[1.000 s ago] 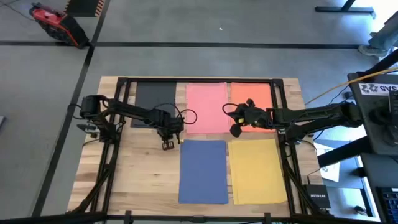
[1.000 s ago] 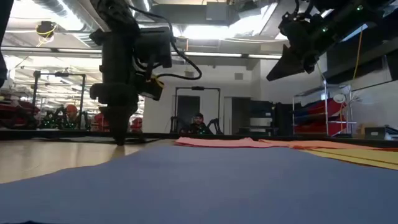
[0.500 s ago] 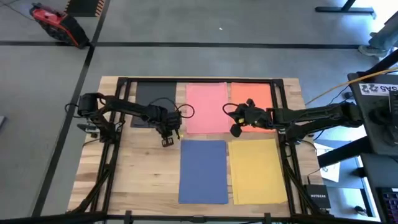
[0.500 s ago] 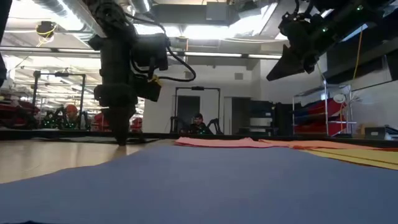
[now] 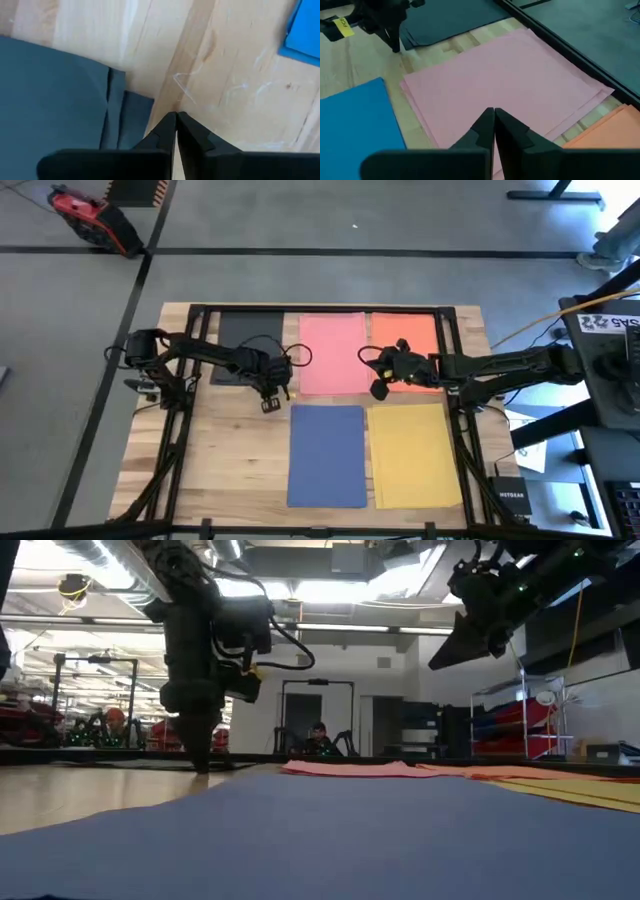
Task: Organize paper
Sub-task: Move all of the black paper at the upper left of the table
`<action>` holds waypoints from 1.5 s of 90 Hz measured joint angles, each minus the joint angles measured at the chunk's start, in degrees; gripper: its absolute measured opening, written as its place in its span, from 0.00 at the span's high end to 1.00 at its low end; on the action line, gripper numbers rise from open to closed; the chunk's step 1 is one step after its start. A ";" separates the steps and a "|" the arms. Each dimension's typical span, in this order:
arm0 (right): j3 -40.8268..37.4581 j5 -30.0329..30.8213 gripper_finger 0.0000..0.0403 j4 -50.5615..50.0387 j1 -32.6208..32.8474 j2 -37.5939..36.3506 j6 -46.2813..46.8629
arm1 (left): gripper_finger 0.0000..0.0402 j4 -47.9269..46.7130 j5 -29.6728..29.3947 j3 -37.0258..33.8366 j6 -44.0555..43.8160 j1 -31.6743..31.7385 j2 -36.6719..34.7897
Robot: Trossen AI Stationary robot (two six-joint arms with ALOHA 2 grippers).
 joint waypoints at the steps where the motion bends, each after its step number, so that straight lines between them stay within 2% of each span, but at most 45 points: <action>1: 0.00 0.00 1.00 0.00 -0.01 0.00 0.00 | 1.00 0.01 -0.01 0.00 0.00 0.01 0.00; 96: 0.00 -0.01 1.00 -0.01 0.00 -0.01 1.08 | 1.00 0.61 -1.61 0.00 2.51 3.91 0.00; 118: 0.00 0.00 1.00 -0.03 -0.01 0.00 1.08 | 1.00 0.19 -1.15 -0.11 -0.27 2.55 -2.13; 135: 0.00 -0.02 1.00 0.00 -0.01 0.00 1.08 | 1.00 -0.92 -1.06 -0.34 -6.86 1.04 -4.96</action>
